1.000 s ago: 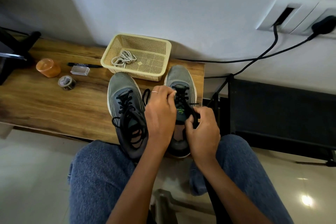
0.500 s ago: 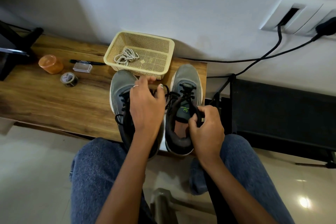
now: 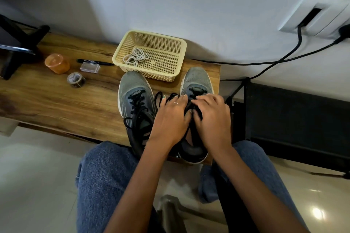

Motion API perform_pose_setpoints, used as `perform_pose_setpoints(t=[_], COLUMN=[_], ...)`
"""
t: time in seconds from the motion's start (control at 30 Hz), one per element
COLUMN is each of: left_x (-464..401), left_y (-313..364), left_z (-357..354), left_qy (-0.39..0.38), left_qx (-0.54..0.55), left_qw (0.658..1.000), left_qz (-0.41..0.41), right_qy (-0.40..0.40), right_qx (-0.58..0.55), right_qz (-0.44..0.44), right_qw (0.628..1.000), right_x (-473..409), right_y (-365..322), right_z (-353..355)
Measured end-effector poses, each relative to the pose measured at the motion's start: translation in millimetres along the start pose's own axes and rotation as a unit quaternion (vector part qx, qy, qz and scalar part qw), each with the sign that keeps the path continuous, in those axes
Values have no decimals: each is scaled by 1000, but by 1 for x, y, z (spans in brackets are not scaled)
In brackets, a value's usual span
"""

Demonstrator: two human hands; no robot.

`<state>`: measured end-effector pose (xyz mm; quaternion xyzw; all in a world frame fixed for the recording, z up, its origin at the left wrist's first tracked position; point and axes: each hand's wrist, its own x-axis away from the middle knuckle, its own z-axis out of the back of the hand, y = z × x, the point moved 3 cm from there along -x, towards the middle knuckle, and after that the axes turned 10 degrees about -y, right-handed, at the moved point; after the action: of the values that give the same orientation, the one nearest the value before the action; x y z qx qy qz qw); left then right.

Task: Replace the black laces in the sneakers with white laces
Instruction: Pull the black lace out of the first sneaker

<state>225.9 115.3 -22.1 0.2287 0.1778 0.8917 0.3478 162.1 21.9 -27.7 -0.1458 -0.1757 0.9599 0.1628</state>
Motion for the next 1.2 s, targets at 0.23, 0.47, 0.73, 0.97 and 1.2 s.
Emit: perform_pose_setpoints(t=[0.23,0.47,0.73,0.97,1.2], left_x=[3,2,6,22,24], left_y=[3,5,9,8,12], left_z=[-3,0,4,14,10], left_qy=[-37,-39,-33,122,98], left_qx=[4,1,29,123,139], left_qw=[999,998,998,976,975], left_qz=[22,45,55,133,143], right_qy=[18,125,152,17,-21], right_qx=[-35,-219,-384,-239,62], right_qz=[-4,-117,-314,-146,-29], right_qw=[999,961,855,960,997], right_x=[1,11,10,1,-6], right_y=[7,9,19,4,-5], right_z=[0,2,6,20,7])
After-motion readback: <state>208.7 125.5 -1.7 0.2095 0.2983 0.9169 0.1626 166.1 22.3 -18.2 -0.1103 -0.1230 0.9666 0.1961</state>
